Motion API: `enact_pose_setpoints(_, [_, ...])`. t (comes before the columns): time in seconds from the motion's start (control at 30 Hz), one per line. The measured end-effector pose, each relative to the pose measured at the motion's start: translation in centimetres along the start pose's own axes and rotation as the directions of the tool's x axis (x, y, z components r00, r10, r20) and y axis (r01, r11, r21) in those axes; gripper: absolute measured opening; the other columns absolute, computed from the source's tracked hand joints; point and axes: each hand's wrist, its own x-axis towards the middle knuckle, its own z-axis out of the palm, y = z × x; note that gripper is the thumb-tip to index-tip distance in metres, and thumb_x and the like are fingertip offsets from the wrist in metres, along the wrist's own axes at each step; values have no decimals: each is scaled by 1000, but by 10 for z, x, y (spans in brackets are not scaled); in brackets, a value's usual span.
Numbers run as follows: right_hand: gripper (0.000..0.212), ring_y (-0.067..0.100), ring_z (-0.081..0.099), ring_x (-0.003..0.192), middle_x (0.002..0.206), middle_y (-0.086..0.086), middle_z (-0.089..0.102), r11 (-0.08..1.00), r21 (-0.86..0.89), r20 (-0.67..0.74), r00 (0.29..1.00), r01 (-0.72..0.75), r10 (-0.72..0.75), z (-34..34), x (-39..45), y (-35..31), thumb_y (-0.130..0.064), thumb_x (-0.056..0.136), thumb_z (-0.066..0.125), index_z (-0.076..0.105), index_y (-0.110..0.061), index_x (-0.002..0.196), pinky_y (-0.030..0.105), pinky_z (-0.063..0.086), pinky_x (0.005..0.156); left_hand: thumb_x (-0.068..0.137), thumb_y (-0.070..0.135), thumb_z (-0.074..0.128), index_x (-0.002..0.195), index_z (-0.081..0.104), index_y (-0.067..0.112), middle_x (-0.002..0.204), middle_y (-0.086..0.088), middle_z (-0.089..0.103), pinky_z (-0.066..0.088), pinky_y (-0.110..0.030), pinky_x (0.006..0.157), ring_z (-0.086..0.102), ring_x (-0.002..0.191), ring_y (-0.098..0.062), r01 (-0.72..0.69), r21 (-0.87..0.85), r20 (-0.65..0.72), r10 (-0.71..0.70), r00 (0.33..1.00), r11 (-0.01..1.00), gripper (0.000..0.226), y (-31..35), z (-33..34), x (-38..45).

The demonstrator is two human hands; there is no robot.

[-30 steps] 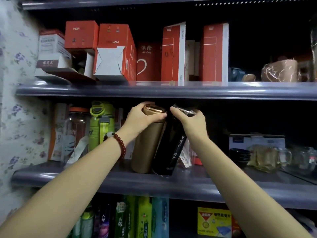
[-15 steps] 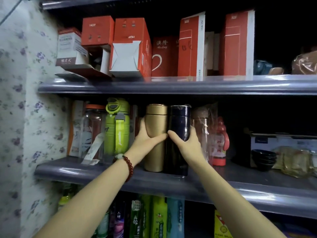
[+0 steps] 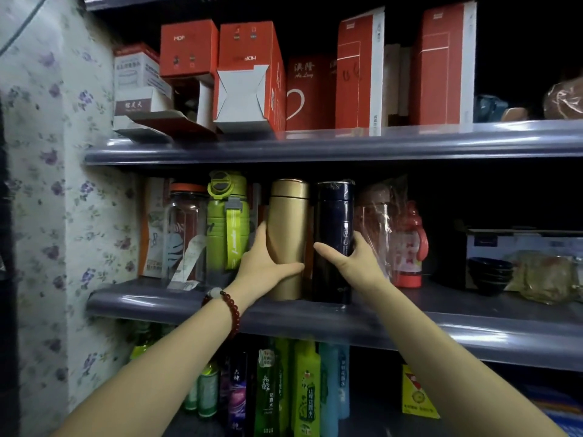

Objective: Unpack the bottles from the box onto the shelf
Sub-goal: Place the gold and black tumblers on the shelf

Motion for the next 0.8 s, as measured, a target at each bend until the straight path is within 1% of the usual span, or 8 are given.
enact_pose_setpoints(0.07, [50,2,61,93,98,-17,63,1000,-4,-4,1000,2,-2,10,-2,-5,-38,73,81,49,-28,111,16,48,77,59,39,85,148,9,39,142,6,48,47,-38,102,50,124,-19,10,7,-3,-10,1000,1000,116,-1,-7,-1])
enact_pose_setpoints(0.13, [51,7,61,98,99,-16,63,1000,-14,-20,1000,-13,13,23,-2,-7,-44,70,81,50,-31,109,23,49,85,63,36,84,148,7,38,142,4,48,46,-34,99,50,124,-19,32,-20,-6,-32,999,999,114,-2,-11,-3])
enact_pose_setpoints(0.27, [51,-1,56,87,94,-18,58,997,-66,-14,1000,-25,24,35,-6,-11,-46,73,78,49,-29,111,13,41,71,71,35,80,151,-2,31,148,2,40,40,-33,106,44,131,-19,86,-48,21,-85,996,995,114,-6,-12,-12])
enact_pose_setpoints(0.37, [64,9,60,95,106,-7,63,993,-111,-26,999,-51,48,30,-13,-9,-50,70,79,51,-21,121,13,43,71,75,37,76,151,-5,22,150,-3,38,36,-24,99,43,133,-20,60,50,52,-63,997,997,112,-5,-9,-19])
enact_pose_setpoints(0.47, [70,13,55,94,111,-1,59,949,-310,14,997,-65,73,27,-23,-11,-49,74,76,47,-12,125,18,41,75,82,43,68,151,-3,10,144,-12,43,41,-26,94,48,127,-27,59,234,36,-69,997,970,104,-2,-10,-30])
enact_pose_setpoints(0.57, [77,30,58,105,121,15,57,868,-481,-17,992,-120,127,29,-34,-18,-54,80,68,39,-2,130,32,47,78,86,46,61,150,2,8,140,-17,47,48,-37,96,53,122,-31,17,427,73,-53,996,904,94,-4,-14,-44])
enact_pose_setpoints(0.67, [68,38,60,104,118,20,58,717,-685,-15,987,-126,159,31,-47,-23,-53,84,63,40,-2,122,45,53,85,90,44,55,150,6,9,138,-19,49,50,-41,89,56,117,-33,-55,549,92,5,996,834,85,-6,-22,-57])
enact_pose_setpoints(0.8, [57,41,51,117,122,20,57,536,-840,-29,994,-82,107,36,-70,-31,-44,88,60,45,0,121,45,46,91,91,44,54,146,27,7,135,-15,50,47,-39,96,51,122,-30,-168,614,165,82,983,771,71,-8,-38,-74])
